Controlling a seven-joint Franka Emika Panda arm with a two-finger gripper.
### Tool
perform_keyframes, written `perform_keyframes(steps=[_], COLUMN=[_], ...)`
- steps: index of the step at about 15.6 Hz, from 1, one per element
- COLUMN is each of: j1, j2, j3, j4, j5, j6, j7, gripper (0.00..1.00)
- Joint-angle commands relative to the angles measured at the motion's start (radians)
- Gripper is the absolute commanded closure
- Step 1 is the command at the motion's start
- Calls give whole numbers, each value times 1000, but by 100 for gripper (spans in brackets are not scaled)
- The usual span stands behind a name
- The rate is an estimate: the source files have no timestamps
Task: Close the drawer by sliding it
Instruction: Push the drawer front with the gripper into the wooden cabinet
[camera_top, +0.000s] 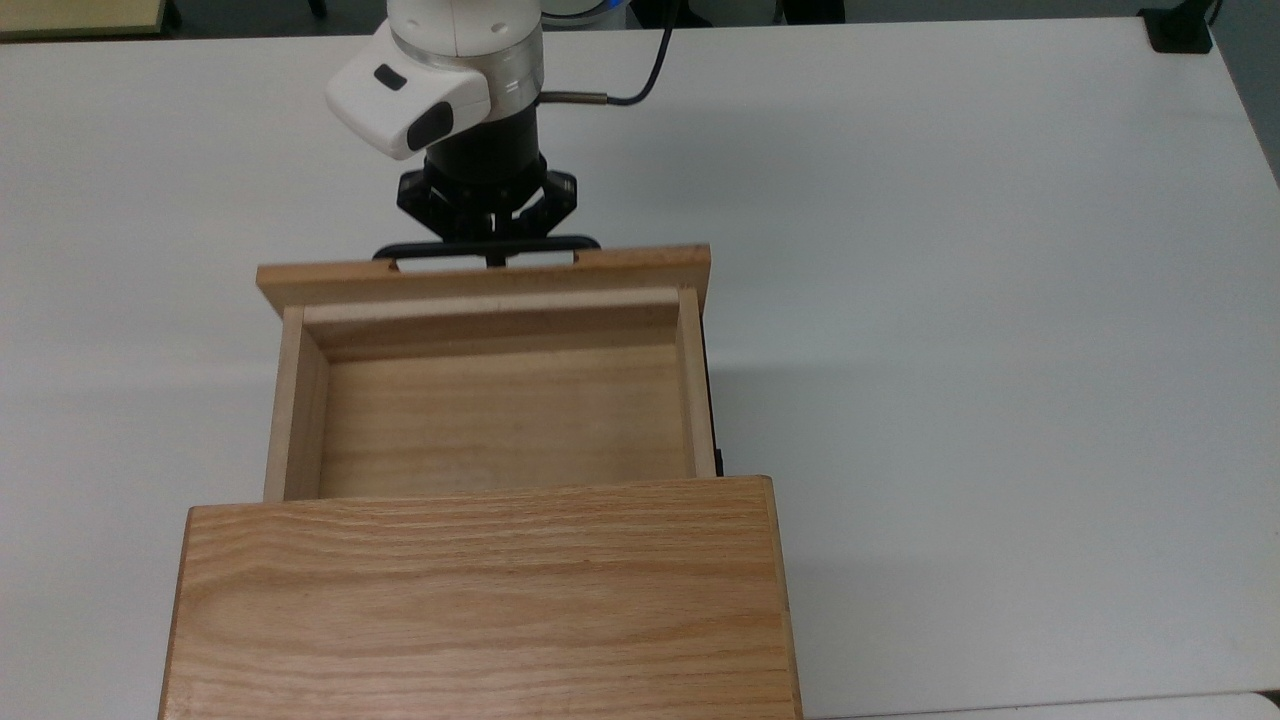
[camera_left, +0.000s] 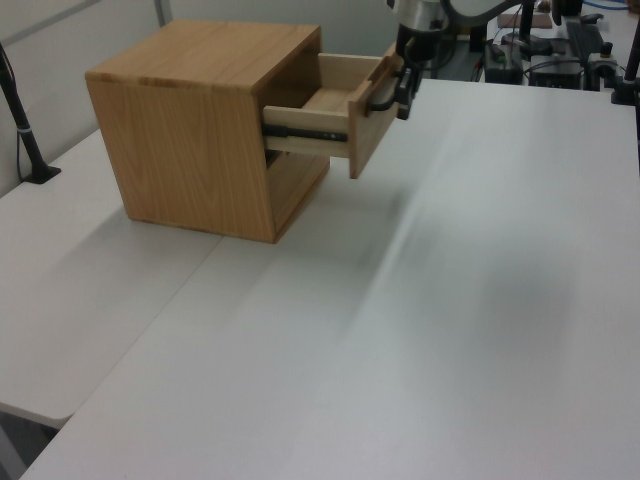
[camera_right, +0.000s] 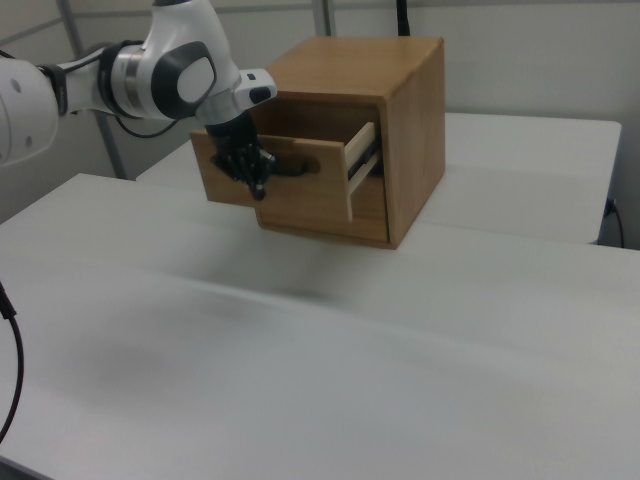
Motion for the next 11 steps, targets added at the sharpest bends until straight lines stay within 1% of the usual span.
perform_keyframes(steps=[1,7,11], j1=[2,4,7], j2=[66,151,213], j3=[0,5,4], j4=[42,79,85], j5=[22,22,17], j6=[161,439,699], j7=[14,59,109], gripper=[100,100,100])
